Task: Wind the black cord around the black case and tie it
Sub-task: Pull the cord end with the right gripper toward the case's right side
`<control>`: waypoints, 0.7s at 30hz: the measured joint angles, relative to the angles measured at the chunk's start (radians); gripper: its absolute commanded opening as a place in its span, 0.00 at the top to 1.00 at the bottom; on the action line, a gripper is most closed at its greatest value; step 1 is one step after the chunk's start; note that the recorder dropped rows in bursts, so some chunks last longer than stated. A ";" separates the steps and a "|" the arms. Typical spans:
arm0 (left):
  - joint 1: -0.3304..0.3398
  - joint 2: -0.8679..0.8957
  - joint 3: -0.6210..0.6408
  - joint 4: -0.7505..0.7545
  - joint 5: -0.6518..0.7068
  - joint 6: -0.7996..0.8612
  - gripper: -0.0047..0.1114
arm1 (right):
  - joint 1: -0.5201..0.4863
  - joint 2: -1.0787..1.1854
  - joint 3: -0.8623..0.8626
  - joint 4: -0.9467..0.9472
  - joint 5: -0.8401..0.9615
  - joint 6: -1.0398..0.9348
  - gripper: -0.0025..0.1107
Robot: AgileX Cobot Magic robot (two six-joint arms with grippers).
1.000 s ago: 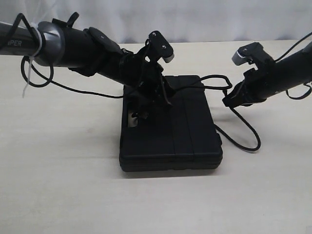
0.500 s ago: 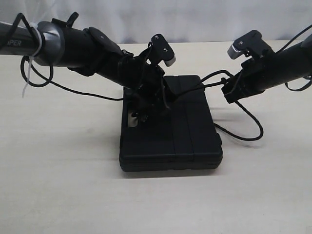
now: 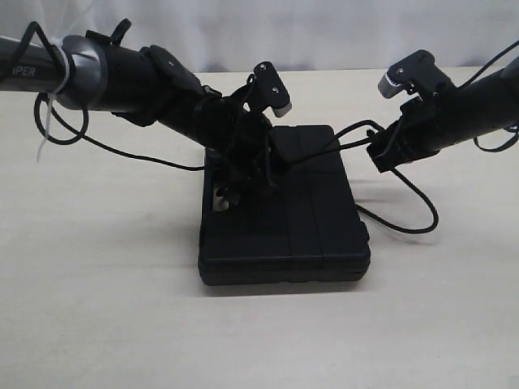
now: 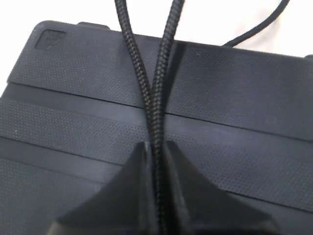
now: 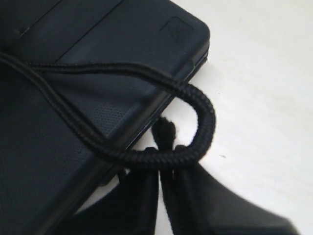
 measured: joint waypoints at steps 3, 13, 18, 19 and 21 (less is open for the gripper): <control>0.004 0.000 0.000 0.000 0.000 0.000 0.94 | 0.000 0.000 0.000 -0.022 0.000 0.026 0.63; 0.004 0.000 0.000 0.003 -0.005 0.000 0.94 | 0.000 0.000 0.000 -0.544 -0.052 0.647 0.58; 0.004 0.000 0.000 0.003 -0.005 0.000 0.94 | 0.000 0.000 -0.010 -0.841 -0.008 1.125 0.58; 0.004 0.000 0.000 0.003 -0.005 0.000 0.94 | 0.000 0.000 -0.022 -0.876 0.029 1.238 0.58; 0.004 0.000 0.000 0.003 -0.005 0.000 0.94 | 0.000 0.000 -0.042 -0.928 0.097 1.382 0.58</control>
